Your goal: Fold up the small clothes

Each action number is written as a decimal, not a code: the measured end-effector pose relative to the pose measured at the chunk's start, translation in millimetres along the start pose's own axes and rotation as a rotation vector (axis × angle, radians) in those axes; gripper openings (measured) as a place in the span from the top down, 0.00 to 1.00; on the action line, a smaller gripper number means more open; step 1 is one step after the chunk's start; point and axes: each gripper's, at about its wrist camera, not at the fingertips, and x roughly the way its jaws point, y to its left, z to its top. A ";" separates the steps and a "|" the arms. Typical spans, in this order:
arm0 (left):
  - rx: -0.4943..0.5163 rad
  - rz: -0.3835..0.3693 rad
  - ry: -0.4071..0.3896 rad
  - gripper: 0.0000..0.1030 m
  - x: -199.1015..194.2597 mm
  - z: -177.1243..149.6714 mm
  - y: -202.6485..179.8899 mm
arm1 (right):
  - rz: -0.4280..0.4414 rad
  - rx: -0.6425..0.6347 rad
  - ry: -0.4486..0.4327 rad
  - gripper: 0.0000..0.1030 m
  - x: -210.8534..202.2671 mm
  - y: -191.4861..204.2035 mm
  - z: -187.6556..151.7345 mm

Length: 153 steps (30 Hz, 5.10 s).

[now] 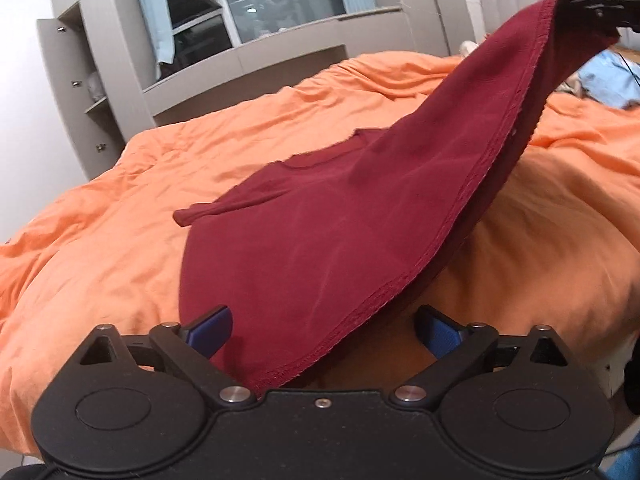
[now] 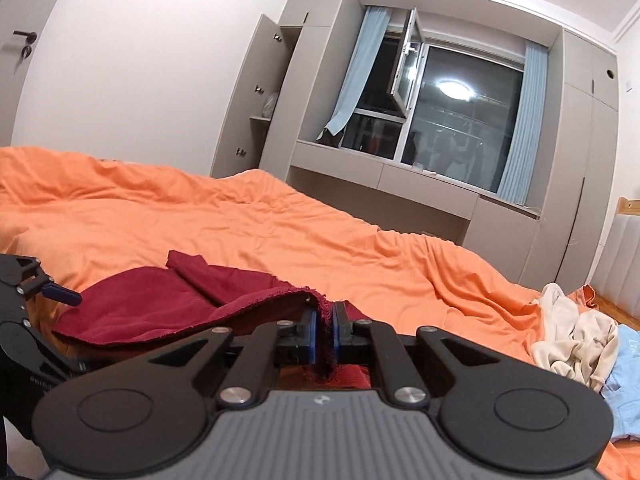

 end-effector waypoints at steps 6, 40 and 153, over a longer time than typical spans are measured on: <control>-0.011 0.135 -0.064 0.26 -10.6 -2.0 15.1 | -0.018 0.029 -0.008 0.92 -5.4 -5.2 -2.1; -0.080 0.205 -0.432 0.95 -104.1 19.8 53.5 | -0.173 0.045 -0.201 0.93 -80.9 5.4 -12.9; -0.608 0.046 0.054 0.01 175.6 109.2 213.3 | 0.064 0.182 0.203 0.00 213.5 -29.0 -31.2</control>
